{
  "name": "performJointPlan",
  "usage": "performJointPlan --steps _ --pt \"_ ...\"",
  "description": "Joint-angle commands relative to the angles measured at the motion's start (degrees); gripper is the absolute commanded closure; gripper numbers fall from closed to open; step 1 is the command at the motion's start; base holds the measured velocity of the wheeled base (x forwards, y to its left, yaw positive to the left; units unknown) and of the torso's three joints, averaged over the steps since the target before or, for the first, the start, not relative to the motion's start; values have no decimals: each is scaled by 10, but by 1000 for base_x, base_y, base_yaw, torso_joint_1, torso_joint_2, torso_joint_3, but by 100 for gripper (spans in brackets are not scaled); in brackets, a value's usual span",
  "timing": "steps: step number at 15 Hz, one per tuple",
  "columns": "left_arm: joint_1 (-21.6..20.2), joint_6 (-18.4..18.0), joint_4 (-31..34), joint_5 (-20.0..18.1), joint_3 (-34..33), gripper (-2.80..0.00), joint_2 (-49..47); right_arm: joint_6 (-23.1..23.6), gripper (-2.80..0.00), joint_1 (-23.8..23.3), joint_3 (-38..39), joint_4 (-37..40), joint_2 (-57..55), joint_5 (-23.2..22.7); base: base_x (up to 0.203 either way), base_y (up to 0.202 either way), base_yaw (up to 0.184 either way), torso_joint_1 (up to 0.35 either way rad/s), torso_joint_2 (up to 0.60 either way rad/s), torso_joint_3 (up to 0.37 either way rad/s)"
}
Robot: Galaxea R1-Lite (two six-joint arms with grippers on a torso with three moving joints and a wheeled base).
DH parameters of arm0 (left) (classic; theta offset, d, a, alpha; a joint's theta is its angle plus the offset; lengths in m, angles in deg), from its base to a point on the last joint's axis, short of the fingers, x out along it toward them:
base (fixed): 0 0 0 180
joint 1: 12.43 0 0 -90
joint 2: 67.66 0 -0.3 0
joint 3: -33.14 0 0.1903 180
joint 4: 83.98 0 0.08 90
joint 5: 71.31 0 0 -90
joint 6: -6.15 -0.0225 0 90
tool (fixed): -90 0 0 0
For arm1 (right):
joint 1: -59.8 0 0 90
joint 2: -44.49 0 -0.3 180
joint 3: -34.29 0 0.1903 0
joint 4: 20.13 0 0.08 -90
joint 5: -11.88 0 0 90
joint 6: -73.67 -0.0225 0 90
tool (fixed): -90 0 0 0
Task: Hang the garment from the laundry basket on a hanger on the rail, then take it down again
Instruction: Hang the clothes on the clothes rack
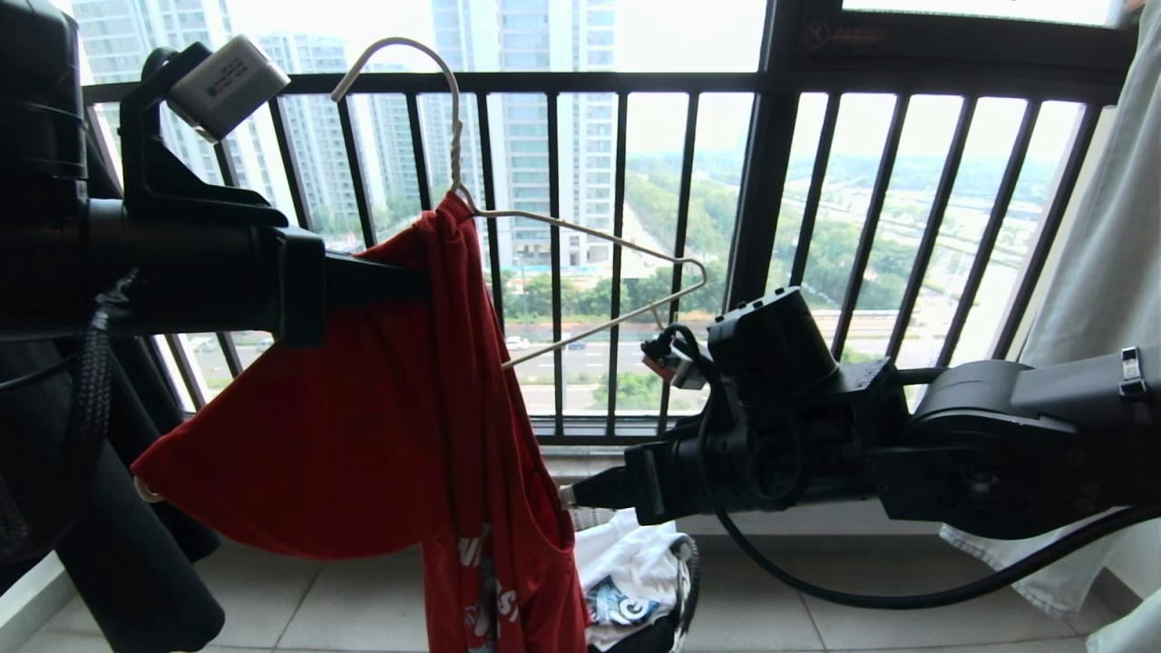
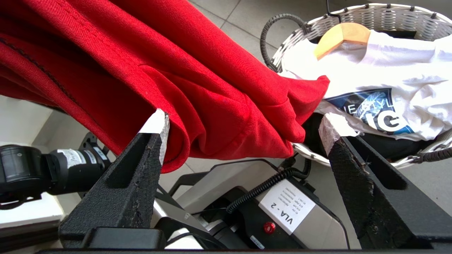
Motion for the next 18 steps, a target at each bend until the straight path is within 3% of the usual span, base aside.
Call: performJointPlan --steps 1,10,15,16,18 --pt "-2 1 -9 -2 -2 0 0 -2 -280 5 -2 -2 -11 1 0 0 0 0 0 0" --pt "-3 1 -11 -4 -2 0 -2 -2 -280 21 0 -4 -6 3 0 0 0 0 0 0" --pt "-3 2 -11 -5 -2 0 -1 -20 -280 38 6 -83 -22 4 0 0 0 0 0 0" --pt "-3 2 -11 -4 -2 0 -1 -20 0 38 5 -84 -22 5 0 0 0 0 0 0" --pt "-7 2 -11 -5 -2 0 -1 -20 0 37 4 -84 -20 14 0 0 0 0 0 0"
